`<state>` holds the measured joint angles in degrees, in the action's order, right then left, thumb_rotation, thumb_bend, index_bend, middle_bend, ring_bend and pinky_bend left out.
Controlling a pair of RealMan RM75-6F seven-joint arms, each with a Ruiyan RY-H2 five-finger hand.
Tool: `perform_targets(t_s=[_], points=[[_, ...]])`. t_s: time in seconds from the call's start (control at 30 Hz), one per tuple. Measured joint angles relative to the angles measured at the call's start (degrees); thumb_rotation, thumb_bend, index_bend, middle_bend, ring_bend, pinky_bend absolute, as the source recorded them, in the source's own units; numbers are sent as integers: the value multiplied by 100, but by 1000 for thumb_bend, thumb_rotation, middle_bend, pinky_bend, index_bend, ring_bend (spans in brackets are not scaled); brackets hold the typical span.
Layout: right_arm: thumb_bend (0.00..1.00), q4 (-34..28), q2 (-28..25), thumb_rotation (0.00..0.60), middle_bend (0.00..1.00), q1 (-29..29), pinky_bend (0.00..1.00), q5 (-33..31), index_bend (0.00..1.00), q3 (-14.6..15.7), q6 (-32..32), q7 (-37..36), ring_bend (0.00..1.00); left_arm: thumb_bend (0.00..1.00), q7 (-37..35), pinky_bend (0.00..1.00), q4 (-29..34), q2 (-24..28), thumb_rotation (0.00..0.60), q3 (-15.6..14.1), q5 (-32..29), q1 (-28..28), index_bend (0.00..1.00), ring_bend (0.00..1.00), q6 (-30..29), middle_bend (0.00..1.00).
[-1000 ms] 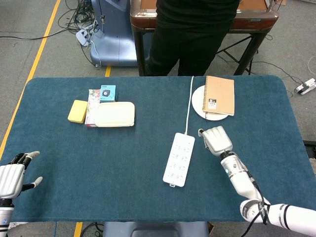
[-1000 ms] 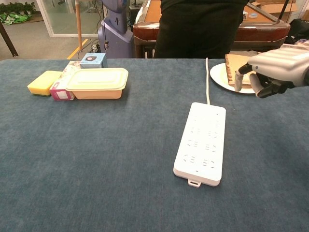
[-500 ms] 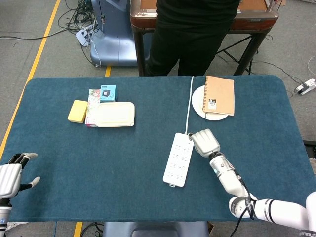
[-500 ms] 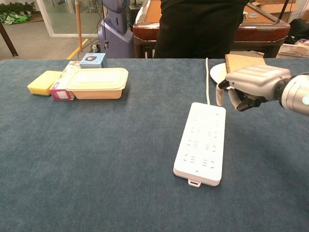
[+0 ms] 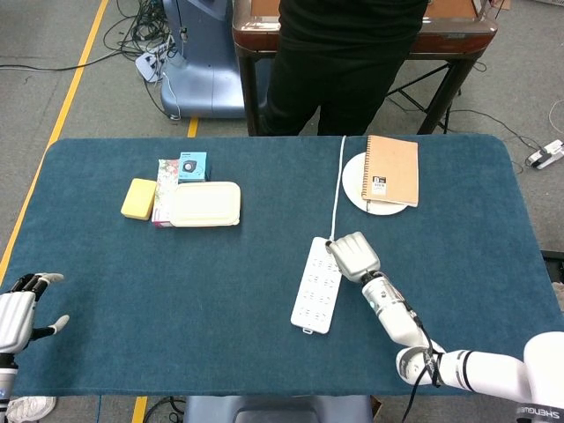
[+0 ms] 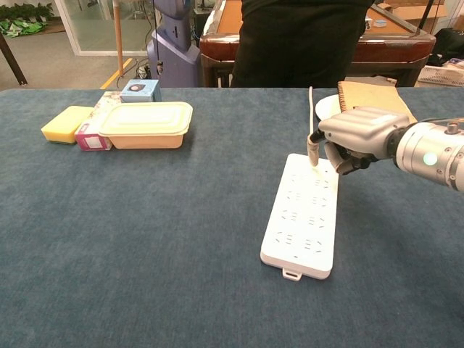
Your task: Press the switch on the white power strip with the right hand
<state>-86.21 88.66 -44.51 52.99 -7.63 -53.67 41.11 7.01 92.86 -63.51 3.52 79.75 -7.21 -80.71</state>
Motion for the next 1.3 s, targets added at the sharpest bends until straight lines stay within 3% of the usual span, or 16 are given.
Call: perform_targets(t_s=[1.03,1.3], points=[[1000,251,177,600,1000,-179,1000,-260,398,194,-3,-31,1000,129,-59,537,23,40,600,-16,-7,-19,375,250,62,328],[1000,-15,47,600,1000,-175,1000,-88,398,153,-190,-89,1000,129,-13,537,20,24,600,-28,-4,-32,375,250,85,328]])
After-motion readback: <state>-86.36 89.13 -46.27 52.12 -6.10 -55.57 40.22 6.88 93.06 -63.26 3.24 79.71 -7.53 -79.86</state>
